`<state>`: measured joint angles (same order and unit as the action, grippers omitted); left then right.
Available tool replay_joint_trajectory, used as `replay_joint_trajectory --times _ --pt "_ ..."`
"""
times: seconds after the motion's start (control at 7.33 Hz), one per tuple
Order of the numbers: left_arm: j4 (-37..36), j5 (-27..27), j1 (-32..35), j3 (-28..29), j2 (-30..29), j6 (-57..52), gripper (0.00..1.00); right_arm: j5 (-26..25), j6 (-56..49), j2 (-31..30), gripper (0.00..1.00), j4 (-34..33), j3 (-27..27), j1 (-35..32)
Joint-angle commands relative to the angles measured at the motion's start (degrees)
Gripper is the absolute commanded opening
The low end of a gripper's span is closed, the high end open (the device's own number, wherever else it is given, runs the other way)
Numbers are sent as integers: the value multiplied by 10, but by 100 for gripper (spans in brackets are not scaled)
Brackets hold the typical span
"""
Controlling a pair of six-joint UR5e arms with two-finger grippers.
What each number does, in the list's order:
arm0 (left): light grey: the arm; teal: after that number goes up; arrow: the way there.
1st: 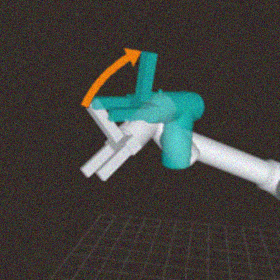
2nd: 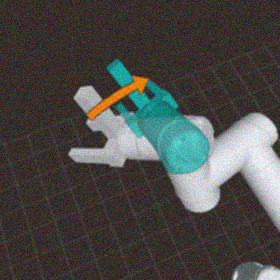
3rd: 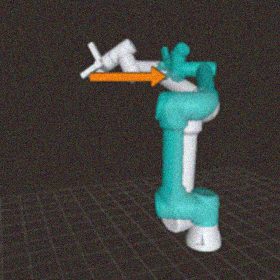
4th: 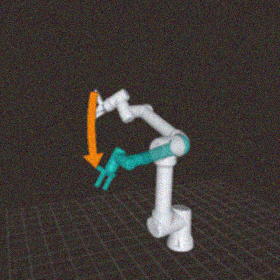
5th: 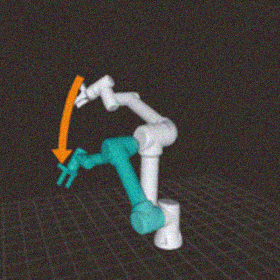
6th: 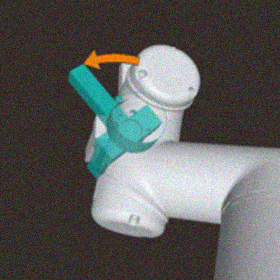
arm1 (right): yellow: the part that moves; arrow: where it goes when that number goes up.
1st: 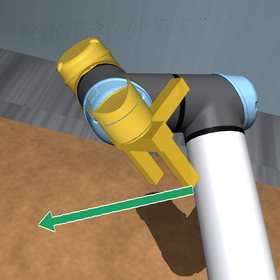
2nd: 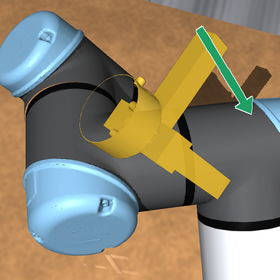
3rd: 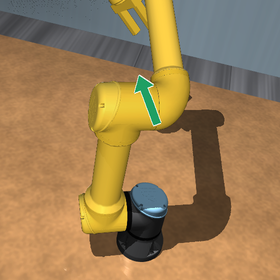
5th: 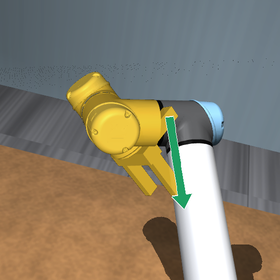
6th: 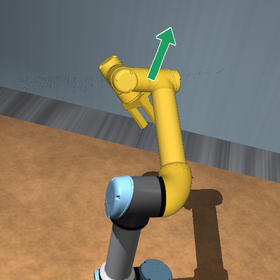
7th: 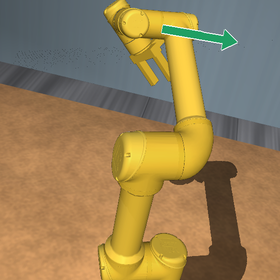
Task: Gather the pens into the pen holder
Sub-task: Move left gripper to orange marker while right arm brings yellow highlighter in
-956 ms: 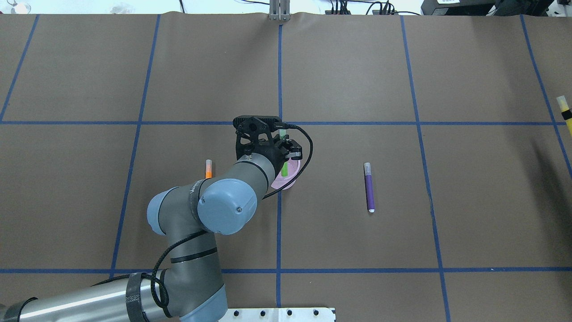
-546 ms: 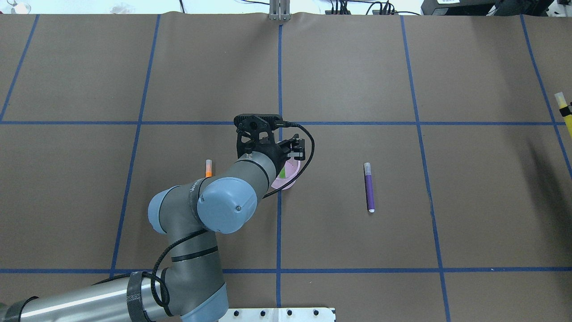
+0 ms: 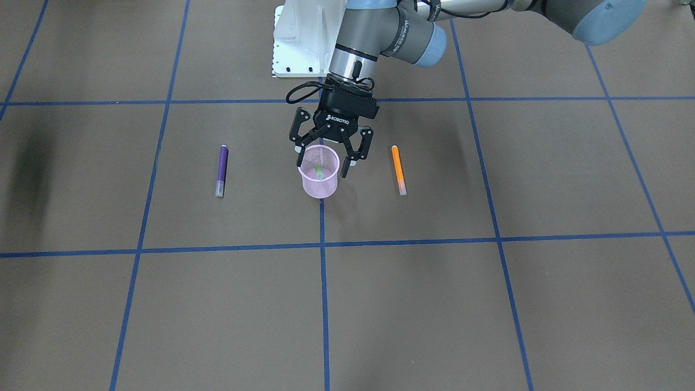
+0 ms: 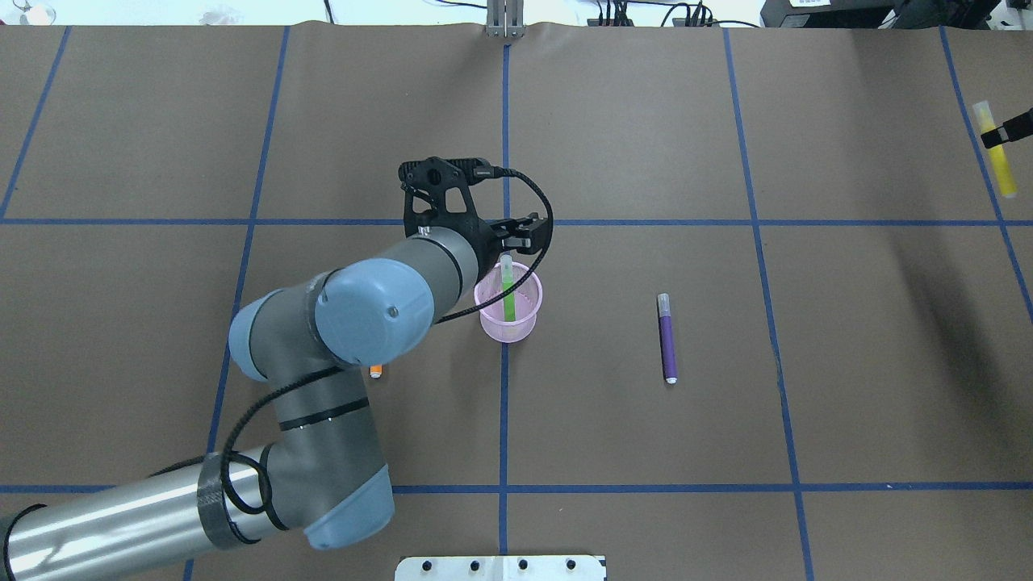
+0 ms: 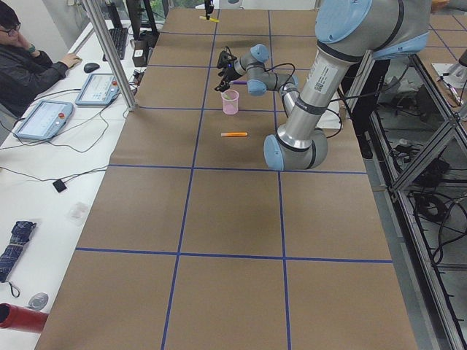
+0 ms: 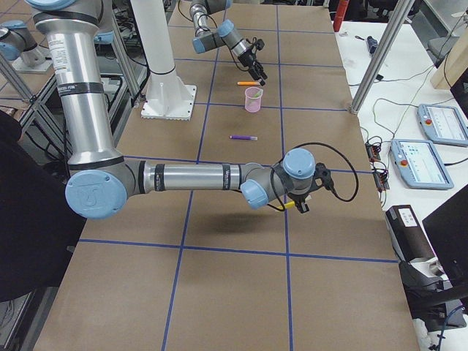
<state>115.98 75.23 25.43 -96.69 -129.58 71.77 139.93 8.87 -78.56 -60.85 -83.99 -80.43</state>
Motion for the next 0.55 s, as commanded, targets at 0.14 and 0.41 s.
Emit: replay_joint_trajectory --times 0.14,0.41 --pt "-193 252 117 -42 8 15 98 -3 83 51 0 1 -71 20" --pt "-252 340 123 -36 17 12 99 -4 96 55 0 50 -95 38"
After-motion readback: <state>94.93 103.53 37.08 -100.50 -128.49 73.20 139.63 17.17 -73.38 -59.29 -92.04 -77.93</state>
